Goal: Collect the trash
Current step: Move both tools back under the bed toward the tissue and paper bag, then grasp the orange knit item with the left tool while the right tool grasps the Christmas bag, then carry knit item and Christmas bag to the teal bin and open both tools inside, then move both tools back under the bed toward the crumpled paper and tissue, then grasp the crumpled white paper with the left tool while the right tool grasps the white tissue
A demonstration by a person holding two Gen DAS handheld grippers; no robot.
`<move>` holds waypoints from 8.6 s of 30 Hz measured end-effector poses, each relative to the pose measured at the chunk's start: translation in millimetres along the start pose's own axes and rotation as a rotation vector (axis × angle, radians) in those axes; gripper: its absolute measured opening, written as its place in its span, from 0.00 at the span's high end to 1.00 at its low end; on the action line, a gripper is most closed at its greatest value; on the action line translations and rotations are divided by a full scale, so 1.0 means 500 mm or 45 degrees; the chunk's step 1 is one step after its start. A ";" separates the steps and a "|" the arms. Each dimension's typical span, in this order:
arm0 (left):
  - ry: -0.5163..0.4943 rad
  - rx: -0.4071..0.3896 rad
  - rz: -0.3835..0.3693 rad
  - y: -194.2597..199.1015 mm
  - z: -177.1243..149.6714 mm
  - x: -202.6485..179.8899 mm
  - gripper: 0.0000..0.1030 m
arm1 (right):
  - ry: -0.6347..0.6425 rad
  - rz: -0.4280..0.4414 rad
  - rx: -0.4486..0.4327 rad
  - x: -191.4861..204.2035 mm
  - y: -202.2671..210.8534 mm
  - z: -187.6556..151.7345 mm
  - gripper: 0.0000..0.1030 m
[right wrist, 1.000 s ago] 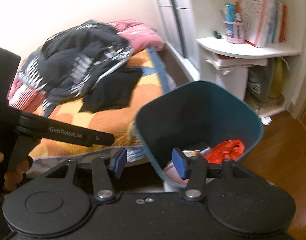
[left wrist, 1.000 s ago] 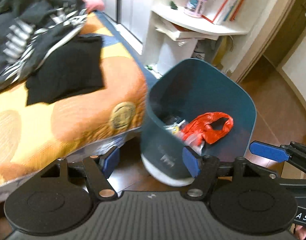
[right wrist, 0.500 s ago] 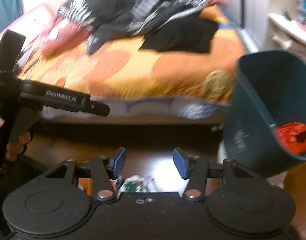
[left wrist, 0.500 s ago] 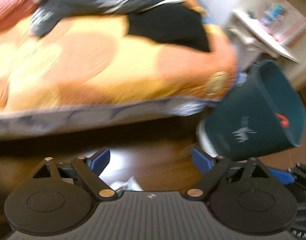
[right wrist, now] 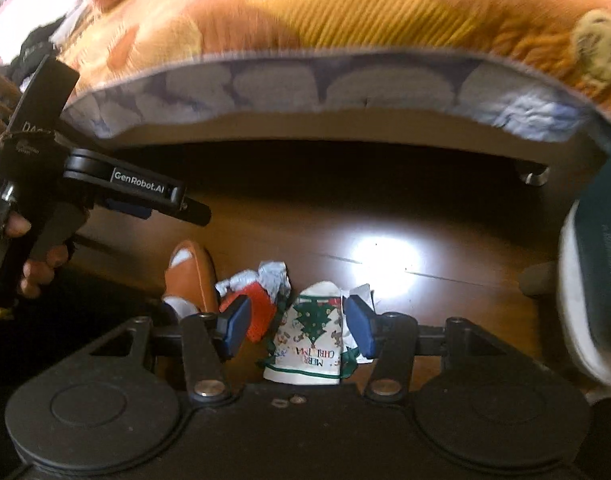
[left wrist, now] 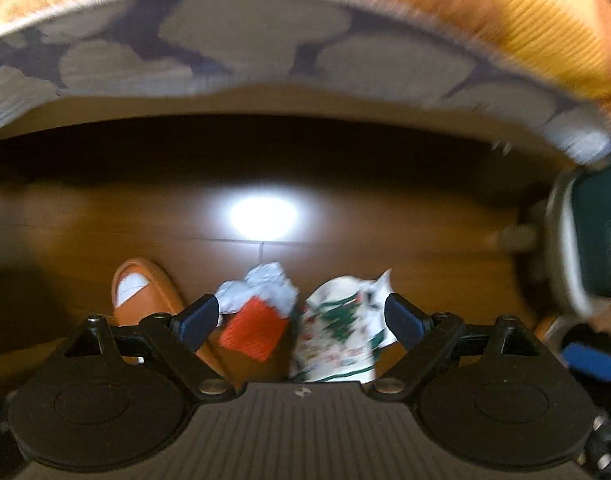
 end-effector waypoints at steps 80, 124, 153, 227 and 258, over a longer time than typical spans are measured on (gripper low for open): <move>-0.524 0.494 -0.280 -0.151 -0.072 -0.053 0.91 | -0.252 -0.196 0.071 -0.030 -0.052 0.000 0.96; -0.861 -0.539 -0.470 0.475 -0.014 -0.839 0.90 | -0.505 -0.429 -1.030 -0.436 0.744 -0.054 0.96; -1.014 -0.170 -0.100 0.107 0.004 -0.984 0.90 | -0.729 -0.452 -0.645 -0.585 0.468 -0.090 0.83; -0.339 0.031 0.020 -0.083 0.075 -0.014 0.18 | -0.138 -0.136 0.074 -0.040 -0.131 0.039 0.49; -0.705 0.481 0.142 -0.566 -0.023 0.096 0.24 | 0.228 -0.325 0.390 -0.061 -0.618 -0.040 0.49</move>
Point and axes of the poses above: each gripper's, at about its wrist camera, not at the fingertips, and y roughly against the way its jaws point, x to its left, z to its top, the point moved 5 cm from there along -y, roughly the way its jaws point, and after that the axes turned 8 degrees about -z, right-handed, at the moved point
